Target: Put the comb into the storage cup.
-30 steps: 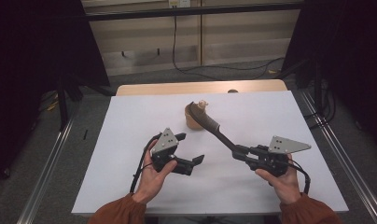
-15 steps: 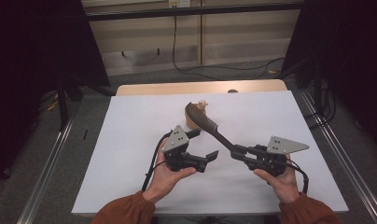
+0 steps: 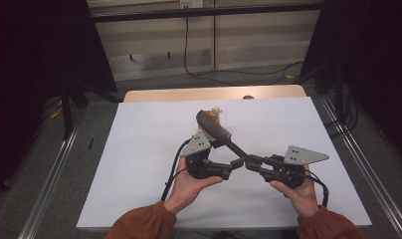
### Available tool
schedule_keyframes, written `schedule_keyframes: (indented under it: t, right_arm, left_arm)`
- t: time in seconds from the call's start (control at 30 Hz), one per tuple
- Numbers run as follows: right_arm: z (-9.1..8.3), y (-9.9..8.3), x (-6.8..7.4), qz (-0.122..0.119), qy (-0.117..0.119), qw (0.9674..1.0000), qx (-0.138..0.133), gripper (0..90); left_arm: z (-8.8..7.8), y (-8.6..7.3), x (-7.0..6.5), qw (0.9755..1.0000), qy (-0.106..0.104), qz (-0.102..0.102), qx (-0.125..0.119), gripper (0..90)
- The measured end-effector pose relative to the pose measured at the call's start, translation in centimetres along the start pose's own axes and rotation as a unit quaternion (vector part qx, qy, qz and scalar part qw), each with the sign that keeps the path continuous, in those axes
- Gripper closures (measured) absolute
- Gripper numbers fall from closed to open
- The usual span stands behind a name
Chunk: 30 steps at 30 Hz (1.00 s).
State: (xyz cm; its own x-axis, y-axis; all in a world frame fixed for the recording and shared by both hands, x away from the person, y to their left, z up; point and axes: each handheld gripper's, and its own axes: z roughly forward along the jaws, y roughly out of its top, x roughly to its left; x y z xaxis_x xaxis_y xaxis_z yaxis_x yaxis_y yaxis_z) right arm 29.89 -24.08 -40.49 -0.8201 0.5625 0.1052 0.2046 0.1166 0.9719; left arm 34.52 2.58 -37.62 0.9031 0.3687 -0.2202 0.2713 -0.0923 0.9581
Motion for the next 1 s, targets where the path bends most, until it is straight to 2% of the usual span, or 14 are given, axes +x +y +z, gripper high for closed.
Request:
schedule_keyframes:
  t: [0.1,0.17,0.3,0.43,0.53,0.63,0.73,0.8,0.9,1.0]
  right_arm:
    - [0.0,0.0,0.0,0.000,-0.001,1.0000,-0.002,72.8]
    - [0.0,0.0,0.0,0.000,-0.001,1.0000,-0.004,72.8]
    - [0.0,0.1,-0.1,0.001,-0.003,1.0000,-0.006,72.8]
    - [-0.1,0.0,-0.1,0.001,-0.003,1.0000,-0.007,72.8]
    - [0.0,0.0,-0.1,0.000,-0.005,1.0000,-0.006,72.8]
    - [-0.1,0.1,-0.1,0.002,-0.008,0.9999,-0.008,72.8]
    - [-0.1,0.0,-0.1,0.002,-0.007,0.9999,-0.009,72.8]
    - [0.0,-0.1,-0.1,0.002,-0.007,0.9999,-0.008,72.8]
    - [0.0,-0.1,-0.1,0.002,-0.007,0.9999,-0.007,72.8]
    - [-0.1,-0.1,-0.2,0.003,-0.008,0.9999,-0.008,72.7]
  left_arm:
    - [0.2,-0.1,0.3,0.9997,0.002,-0.024,-0.005,23.0]
    - [0.3,-0.2,0.4,0.9989,-0.005,-0.047,-0.010,27.5]
    - [0.6,-0.2,0.7,0.9969,-0.007,-0.076,-0.020,34.8]
    - [0.7,-0.3,0.8,0.9958,-0.008,-0.089,-0.021,37.7]
    - [0.8,-0.4,1.0,0.9935,-0.017,-0.109,-0.026,42.6]
    - [0.8,-0.5,1.2,0.9923,-0.016,-0.120,-0.027,46.2]
    - [0.8,-0.5,1.4,0.9904,-0.023,-0.133,-0.029,50.7]
    - [0.9,-0.6,1.5,0.9878,-0.029,-0.149,-0.033,52.0]
    - [1.0,-0.6,1.7,0.9858,-0.034,-0.160,-0.036,53.9]
    - [1.1,-0.7,1.8,0.9824,-0.036,-0.178,-0.041,56.7]
